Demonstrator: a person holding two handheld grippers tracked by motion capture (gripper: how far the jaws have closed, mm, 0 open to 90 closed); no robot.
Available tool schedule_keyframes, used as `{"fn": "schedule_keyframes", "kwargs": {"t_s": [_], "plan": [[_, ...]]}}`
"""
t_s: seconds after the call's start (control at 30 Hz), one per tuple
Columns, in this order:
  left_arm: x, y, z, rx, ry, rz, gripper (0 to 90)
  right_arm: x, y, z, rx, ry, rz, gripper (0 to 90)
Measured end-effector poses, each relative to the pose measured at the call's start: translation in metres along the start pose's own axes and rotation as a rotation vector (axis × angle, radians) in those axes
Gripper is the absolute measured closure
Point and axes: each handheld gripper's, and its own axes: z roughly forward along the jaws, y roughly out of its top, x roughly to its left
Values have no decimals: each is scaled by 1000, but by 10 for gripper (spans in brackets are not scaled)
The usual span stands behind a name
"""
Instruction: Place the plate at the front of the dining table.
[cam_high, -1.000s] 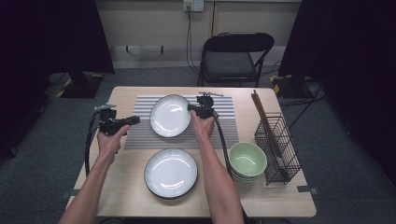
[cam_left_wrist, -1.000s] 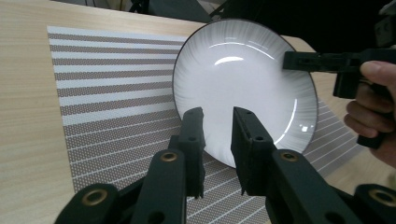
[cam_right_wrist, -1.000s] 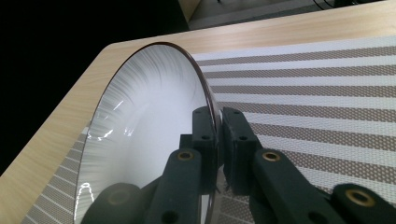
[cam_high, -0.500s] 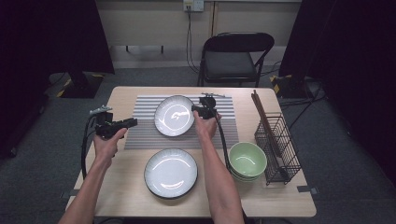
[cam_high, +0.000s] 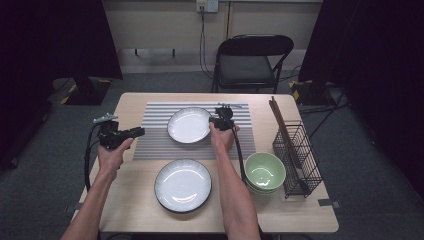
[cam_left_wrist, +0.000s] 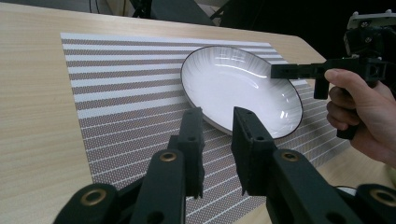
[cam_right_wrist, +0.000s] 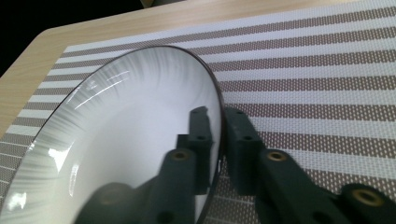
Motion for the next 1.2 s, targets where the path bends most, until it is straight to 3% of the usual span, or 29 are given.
{"fn": "schedule_keyframes", "kwargs": {"t_s": [0.17, 0.4, 0.57, 0.73, 1.2], "plan": [[-2, -1, 2, 11, 4, 6, 740, -1, 1, -4, -1, -14, -40, 764], [-2, 0, -2, 16, 17, 14, 743, 2, 3, -8, -1, 24, -50, 748], [3, -7, -6, 15, 21, -3, 743, 5, 2, -14, -6, 45, -65, 727], [10, -17, -7, 29, 30, -46, 727, 14, 2, -20, -2, 75, -105, 686], [2, -22, -20, 44, 26, 6, 660, 29, 2, -53, -29, 174, -155, 567]]}}
